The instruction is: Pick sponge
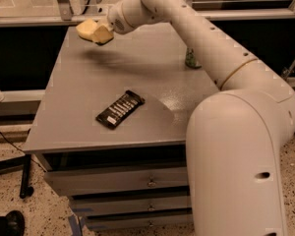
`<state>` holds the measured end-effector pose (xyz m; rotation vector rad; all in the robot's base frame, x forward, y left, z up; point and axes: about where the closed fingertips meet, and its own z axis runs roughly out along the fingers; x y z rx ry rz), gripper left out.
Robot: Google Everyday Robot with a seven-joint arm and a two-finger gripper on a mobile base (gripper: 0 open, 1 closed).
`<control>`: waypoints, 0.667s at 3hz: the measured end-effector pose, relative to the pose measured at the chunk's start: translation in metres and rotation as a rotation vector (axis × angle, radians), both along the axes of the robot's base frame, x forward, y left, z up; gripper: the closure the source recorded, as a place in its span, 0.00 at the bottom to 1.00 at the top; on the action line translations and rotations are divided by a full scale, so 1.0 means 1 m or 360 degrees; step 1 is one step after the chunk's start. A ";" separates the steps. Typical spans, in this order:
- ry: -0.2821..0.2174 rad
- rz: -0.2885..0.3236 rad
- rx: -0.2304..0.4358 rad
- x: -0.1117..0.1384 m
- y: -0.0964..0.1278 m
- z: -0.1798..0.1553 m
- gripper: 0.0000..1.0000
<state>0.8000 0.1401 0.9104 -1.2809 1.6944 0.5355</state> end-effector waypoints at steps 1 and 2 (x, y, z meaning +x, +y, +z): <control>-0.0122 0.0077 0.0109 -0.007 -0.011 0.048 1.00; -0.0130 0.0085 0.0112 -0.007 -0.009 0.050 1.00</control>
Offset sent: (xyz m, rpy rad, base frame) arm -0.0060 -0.0092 0.0404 0.0563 -0.0636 0.0403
